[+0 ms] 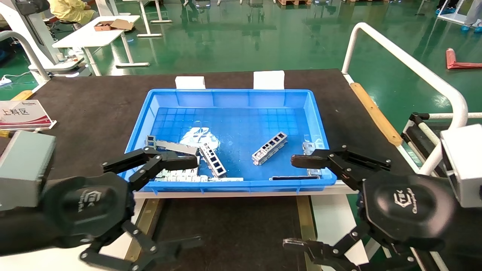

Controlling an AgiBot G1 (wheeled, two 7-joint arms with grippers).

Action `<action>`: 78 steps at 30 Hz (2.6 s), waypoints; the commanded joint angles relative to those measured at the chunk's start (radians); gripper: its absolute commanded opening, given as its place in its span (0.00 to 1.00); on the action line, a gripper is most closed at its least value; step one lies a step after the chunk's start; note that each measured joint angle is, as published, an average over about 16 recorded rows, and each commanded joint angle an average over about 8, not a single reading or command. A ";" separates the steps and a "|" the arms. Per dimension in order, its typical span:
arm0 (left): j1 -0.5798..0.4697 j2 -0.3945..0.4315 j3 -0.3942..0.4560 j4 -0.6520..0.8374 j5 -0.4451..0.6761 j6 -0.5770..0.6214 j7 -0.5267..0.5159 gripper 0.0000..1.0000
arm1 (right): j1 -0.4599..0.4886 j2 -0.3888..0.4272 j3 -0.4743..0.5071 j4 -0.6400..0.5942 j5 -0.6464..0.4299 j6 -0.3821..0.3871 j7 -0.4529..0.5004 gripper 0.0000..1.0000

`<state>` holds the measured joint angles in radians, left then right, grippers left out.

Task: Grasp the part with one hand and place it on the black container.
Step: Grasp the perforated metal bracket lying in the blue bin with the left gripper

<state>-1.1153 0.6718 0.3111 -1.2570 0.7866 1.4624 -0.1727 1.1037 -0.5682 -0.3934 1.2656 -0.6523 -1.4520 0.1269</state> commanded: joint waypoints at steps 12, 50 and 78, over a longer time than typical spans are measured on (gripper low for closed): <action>-0.097 0.169 0.093 0.132 0.177 -0.091 0.045 1.00 | 0.000 0.000 0.000 0.000 0.000 0.000 0.000 1.00; -0.355 0.699 0.349 0.848 0.422 -0.613 0.282 1.00 | 0.000 0.000 0.000 0.000 0.000 0.000 0.000 1.00; -0.346 0.693 0.647 0.829 0.222 -0.820 0.244 0.00 | 0.000 0.000 -0.001 0.000 0.000 0.000 0.000 0.00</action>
<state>-1.4596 1.3647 0.9560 -0.4289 1.0085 0.6441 0.0729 1.1039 -0.5681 -0.3939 1.2656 -0.6520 -1.4519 0.1267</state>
